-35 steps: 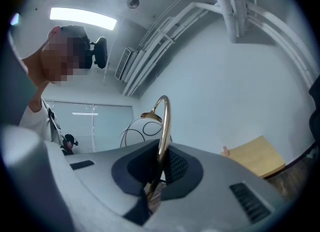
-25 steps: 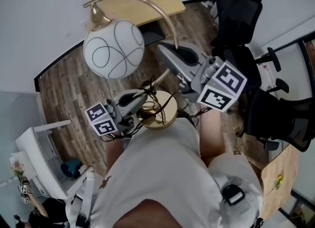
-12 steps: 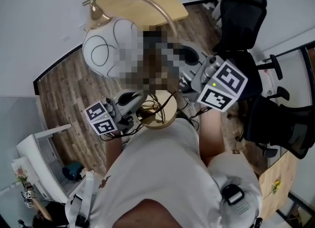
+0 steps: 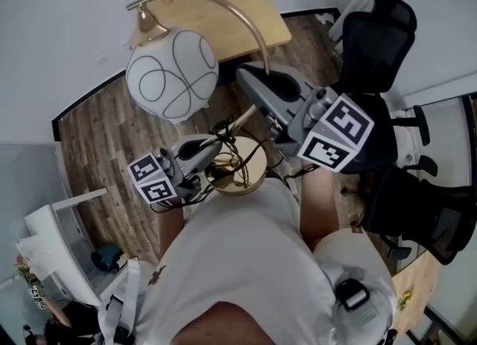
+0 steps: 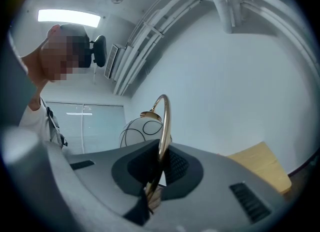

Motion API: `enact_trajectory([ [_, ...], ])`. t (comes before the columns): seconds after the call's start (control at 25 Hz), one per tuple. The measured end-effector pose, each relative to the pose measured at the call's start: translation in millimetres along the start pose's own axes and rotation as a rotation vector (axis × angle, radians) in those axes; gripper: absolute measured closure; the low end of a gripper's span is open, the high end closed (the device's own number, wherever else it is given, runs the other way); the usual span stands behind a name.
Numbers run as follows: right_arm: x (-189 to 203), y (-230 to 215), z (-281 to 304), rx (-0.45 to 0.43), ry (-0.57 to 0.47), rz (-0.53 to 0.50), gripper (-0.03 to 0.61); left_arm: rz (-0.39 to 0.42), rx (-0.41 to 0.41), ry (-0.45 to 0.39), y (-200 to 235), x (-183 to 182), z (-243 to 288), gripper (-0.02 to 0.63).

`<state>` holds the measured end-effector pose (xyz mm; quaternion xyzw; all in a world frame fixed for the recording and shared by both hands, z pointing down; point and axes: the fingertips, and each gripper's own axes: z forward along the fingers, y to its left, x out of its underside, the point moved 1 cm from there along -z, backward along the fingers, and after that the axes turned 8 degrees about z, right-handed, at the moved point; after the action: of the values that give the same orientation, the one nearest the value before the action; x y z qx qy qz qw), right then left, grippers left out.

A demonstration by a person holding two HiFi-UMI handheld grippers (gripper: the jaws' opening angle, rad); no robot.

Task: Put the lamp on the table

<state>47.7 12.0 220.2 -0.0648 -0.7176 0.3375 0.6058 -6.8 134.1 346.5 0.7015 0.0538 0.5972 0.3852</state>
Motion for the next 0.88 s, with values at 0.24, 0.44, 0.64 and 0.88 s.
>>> enact_trajectory([
  [0.24, -10.4, 1.9, -2.2, 0.012, -0.011, 0.006, 0.574, -0.002, 0.006, 0.009, -4.5, -9.4, 3.4, 0.617],
  [0.44, -5.3, 3.6, -9.2, 0.04, -0.028, -0.01, 0.574, 0.011, 0.038, 0.027, -4.2, -3.7, 2.4, 0.617],
  [0.64, 1.2, 6.0, -10.0, 0.026, -0.033, -0.027, 0.575, 0.029, 0.038, 0.017, -1.7, 3.0, 0.3, 0.617],
  [0.88, 2.8, 4.6, -7.5, 0.015, -0.024, -0.025, 0.574, 0.025, 0.03, 0.012, -0.6, 3.6, -0.3, 0.617],
])
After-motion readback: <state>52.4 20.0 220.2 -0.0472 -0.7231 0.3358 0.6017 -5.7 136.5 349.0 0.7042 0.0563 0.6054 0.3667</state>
